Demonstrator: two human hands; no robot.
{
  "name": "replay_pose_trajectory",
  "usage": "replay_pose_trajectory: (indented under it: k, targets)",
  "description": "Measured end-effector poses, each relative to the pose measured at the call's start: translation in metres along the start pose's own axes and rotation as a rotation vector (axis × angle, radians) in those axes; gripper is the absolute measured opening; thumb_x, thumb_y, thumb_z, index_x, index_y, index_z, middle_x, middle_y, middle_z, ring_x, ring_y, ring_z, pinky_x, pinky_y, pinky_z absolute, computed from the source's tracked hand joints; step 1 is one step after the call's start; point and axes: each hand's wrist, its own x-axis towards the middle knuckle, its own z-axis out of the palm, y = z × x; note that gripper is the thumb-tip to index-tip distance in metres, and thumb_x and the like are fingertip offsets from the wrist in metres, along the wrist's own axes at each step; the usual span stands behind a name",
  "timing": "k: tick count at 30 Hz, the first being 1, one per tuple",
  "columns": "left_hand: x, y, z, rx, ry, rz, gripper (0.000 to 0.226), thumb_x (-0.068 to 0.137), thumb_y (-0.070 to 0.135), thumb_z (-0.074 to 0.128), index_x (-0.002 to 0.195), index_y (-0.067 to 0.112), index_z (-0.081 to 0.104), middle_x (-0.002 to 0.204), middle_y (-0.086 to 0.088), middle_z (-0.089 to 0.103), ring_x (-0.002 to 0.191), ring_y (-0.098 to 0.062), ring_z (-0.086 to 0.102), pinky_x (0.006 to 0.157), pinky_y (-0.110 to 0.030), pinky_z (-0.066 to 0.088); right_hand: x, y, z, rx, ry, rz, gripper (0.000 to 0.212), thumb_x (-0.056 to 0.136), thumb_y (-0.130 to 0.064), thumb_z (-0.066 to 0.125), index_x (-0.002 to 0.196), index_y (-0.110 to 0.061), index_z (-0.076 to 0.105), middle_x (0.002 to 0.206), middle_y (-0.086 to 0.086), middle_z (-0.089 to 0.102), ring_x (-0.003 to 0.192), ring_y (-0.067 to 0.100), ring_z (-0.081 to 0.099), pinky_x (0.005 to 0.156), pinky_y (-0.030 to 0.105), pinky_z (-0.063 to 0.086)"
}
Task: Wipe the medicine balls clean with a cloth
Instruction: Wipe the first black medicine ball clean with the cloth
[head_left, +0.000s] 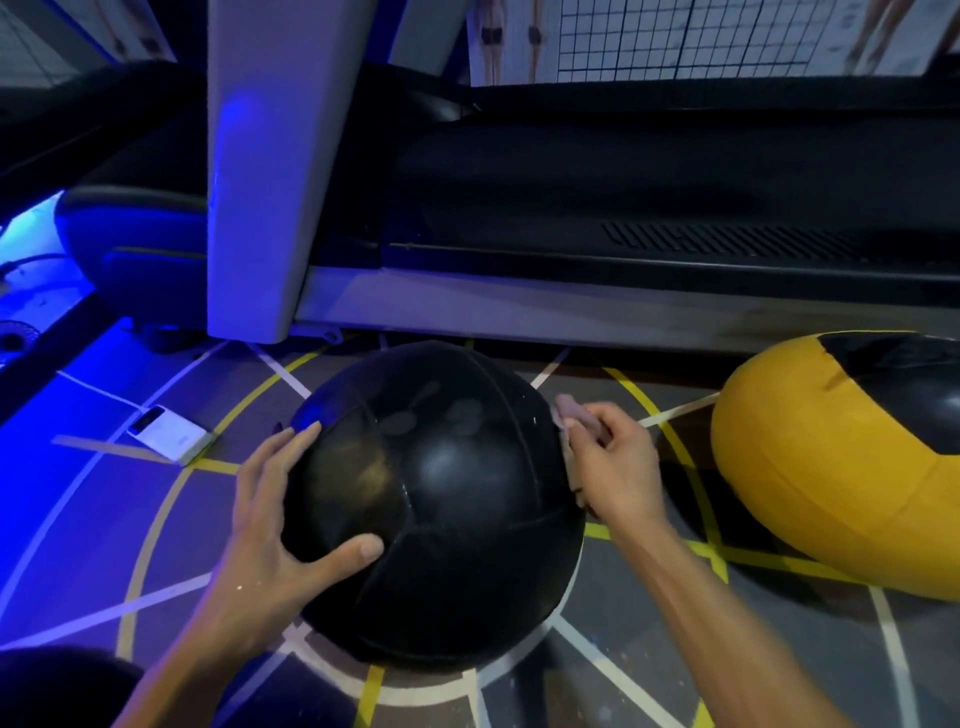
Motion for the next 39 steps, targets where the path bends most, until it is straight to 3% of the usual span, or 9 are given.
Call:
replay_pose_trajectory:
  k: [4,7,14,18,22,28,30,34,39]
  targets:
    - [0.002,0.001,0.001,0.004,-0.006,0.005,0.106,0.057,0.086,0.073,0.149,0.045,0.037,0.156,0.002,0.030,0.150,-0.007,0.026,0.117,-0.018,0.027,-0.052,-0.066,0.039,-0.140,-0.102,-0.617,0.018,0.092,-0.016,0.068,0.101,-0.031,0.072,0.095,-0.020,0.063,0.090,0.001,0.061,0.085,0.021,0.050]
    - [0.002,0.003,-0.001,-0.001,0.002,0.010,0.103,0.056,0.072,0.080,0.148,0.045,0.039,0.153,0.003,0.032,0.147,-0.002,0.029,0.115,-0.009,0.026,-0.085,-0.068,0.042,-0.324,-0.291,-1.029,0.028,0.090,-0.012,0.063,0.111,-0.029,0.069,0.104,-0.010,0.061,0.090,0.010,0.060,0.078,0.024,0.049]
    - [-0.009,0.000,-0.002,-0.037,0.015,-0.024,0.109,0.054,0.083,0.077,0.148,0.043,0.041,0.155,0.007,0.029,0.148,-0.004,0.028,0.116,-0.035,0.031,0.029,0.004,0.011,-0.166,-0.074,-0.155,0.009,0.100,-0.023,0.064,0.098,-0.028,0.071,0.105,-0.003,0.077,0.091,0.009,0.071,0.080,0.035,0.057]
    - [-0.009,0.000,0.000,-0.052,0.022,-0.026,0.106,0.056,0.082,0.078,0.149,0.047,0.039,0.156,0.009,0.028,0.150,-0.006,0.025,0.120,-0.041,0.028,-0.035,-0.038,0.026,-0.195,-0.053,-0.565,0.018,0.094,-0.013,0.064,0.102,-0.029,0.069,0.104,-0.011,0.068,0.097,0.009,0.066,0.091,0.035,0.054]
    - [-0.007,0.000,0.003,-0.038,0.007,-0.011,0.107,0.060,0.071,0.082,0.152,0.044,0.036,0.157,0.013,0.024,0.150,-0.007,0.026,0.121,-0.048,0.033,-0.123,-0.057,0.040,-0.407,-0.486,-1.065,0.022,0.091,-0.014,0.056,0.105,-0.025,0.069,0.104,-0.011,0.059,0.092,0.014,0.060,0.076,0.031,0.051]
    - [-0.004,0.011,0.004,-0.063,-0.031,-0.053,0.101,0.060,0.086,0.074,0.149,0.056,0.035,0.157,0.024,0.022,0.151,-0.005,0.023,0.122,-0.052,0.031,-0.024,-0.094,0.014,-0.208,-0.085,-0.709,0.016,0.093,-0.009,0.065,0.100,-0.024,0.069,0.097,-0.006,0.060,0.087,-0.001,0.057,0.080,0.018,0.044]
    - [-0.005,0.015,0.007,-0.036,-0.022,-0.029,0.100,0.062,0.085,0.073,0.150,0.056,0.035,0.158,0.027,0.022,0.151,-0.003,0.022,0.121,-0.054,0.030,-0.006,-0.102,0.037,-0.276,-0.207,-0.737,0.024,0.091,-0.009,0.066,0.093,-0.032,0.068,0.096,-0.010,0.061,0.088,0.001,0.056,0.083,0.016,0.042]
    - [-0.001,0.013,0.010,-0.037,-0.009,-0.035,0.100,0.063,0.085,0.072,0.151,0.054,0.037,0.159,0.027,0.024,0.151,-0.003,0.024,0.121,-0.054,0.031,-0.037,-0.093,0.048,-0.432,-0.356,-0.908,0.020,0.089,-0.018,0.063,0.093,-0.037,0.067,0.100,-0.013,0.058,0.096,0.020,0.051,0.085,0.046,0.045]
    - [0.002,0.005,0.003,-0.078,-0.016,-0.050,0.100,0.064,0.084,0.072,0.152,0.052,0.037,0.161,0.025,0.024,0.152,-0.003,0.022,0.123,-0.048,0.030,-0.097,-0.056,-0.002,-0.652,-0.814,-0.936,0.026,0.090,-0.025,0.046,0.098,-0.040,0.066,0.106,-0.020,0.050,0.096,0.006,0.044,0.076,0.035,0.050]
